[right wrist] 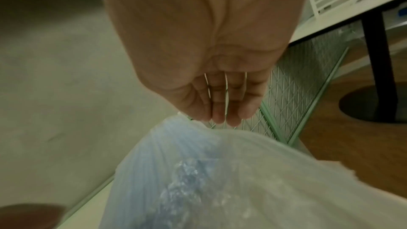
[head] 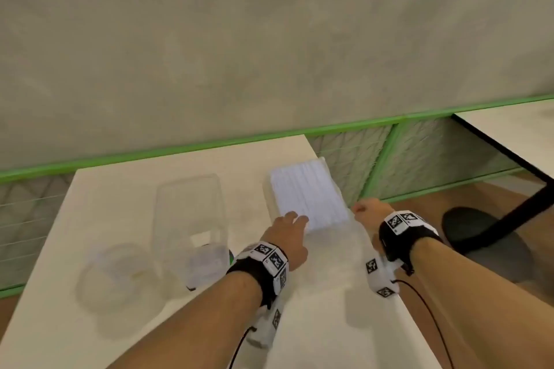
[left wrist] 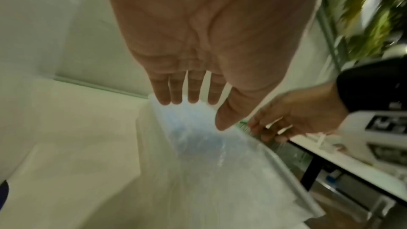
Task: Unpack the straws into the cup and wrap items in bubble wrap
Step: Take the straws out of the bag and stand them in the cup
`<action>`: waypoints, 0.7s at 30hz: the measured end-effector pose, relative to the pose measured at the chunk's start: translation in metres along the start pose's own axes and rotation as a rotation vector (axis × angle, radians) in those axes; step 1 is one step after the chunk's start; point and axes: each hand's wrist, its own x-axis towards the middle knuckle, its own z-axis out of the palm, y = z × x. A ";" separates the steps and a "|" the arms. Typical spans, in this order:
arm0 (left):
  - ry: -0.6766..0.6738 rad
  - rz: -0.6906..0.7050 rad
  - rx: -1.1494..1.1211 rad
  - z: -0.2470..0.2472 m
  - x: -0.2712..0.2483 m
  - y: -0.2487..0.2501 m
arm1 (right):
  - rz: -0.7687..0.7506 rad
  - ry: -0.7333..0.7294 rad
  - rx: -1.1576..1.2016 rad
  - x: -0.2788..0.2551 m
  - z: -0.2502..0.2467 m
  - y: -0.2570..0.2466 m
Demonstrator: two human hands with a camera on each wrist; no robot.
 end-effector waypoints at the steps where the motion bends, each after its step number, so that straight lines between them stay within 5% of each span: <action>1: -0.022 -0.013 0.021 0.003 0.010 0.000 | -0.011 0.001 0.002 0.008 0.001 -0.001; 6: -0.153 -0.028 0.136 0.019 0.036 -0.002 | 0.016 -0.046 0.125 0.023 0.002 -0.020; 11: -0.103 -0.018 0.240 0.024 0.044 -0.004 | 0.062 0.028 0.360 0.034 -0.003 -0.023; 16: -0.094 -0.036 0.231 0.024 0.036 -0.006 | -0.075 0.013 0.429 0.019 -0.016 -0.038; 21: -0.005 -0.071 0.065 0.019 0.014 -0.013 | -0.375 0.208 0.276 -0.021 -0.045 -0.067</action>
